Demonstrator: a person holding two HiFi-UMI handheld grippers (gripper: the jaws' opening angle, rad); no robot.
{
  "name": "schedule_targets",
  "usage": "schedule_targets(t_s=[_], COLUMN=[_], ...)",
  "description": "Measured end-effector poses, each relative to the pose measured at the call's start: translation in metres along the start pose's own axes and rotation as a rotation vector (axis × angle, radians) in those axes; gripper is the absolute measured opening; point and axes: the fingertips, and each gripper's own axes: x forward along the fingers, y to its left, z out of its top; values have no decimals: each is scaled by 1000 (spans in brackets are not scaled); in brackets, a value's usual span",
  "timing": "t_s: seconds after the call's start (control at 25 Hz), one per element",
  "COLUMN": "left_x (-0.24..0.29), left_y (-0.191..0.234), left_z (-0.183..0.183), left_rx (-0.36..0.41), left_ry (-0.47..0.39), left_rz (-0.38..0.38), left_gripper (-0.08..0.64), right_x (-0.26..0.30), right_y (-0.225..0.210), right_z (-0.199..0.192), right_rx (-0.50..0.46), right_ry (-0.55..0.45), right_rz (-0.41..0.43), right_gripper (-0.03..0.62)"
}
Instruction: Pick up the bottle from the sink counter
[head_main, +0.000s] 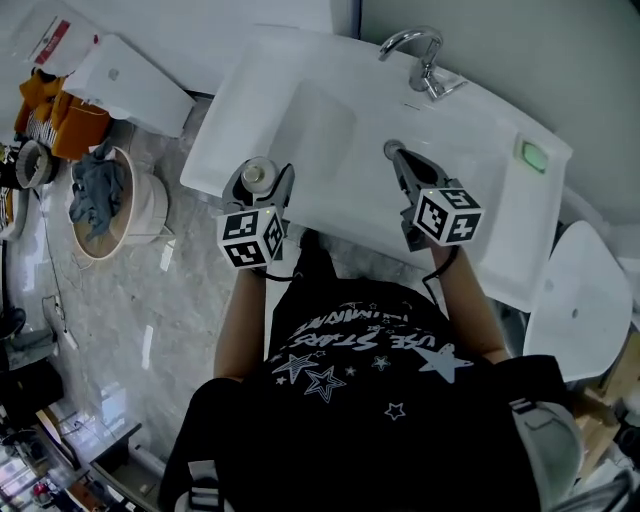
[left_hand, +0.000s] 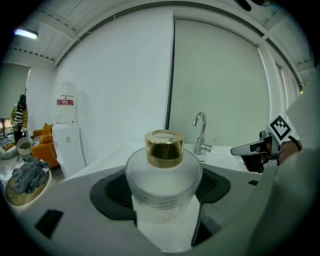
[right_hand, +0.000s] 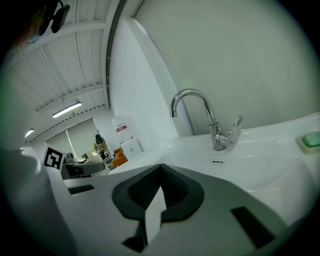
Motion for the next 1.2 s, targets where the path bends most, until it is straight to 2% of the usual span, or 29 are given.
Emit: schedule_targets(t_s=[0.36, 0.72, 1.2], left_x=[-57, -96, -135], left_y=[-49, -97, -97], left_z=[-23, -41, -57], left_rx=[-29, -70, -91], left_ry=[-28, -31, -46], left_rz=[62, 83, 120], left_gripper=[342, 342, 342], right_x=[-66, -106, -118], right_y=[3, 7, 27], right_z=[-19, -36, -62], right_rx=[-24, -52, -75], right_ry=[14, 58, 77], right_rz=[87, 143, 180], right_gripper=[6, 6, 6])
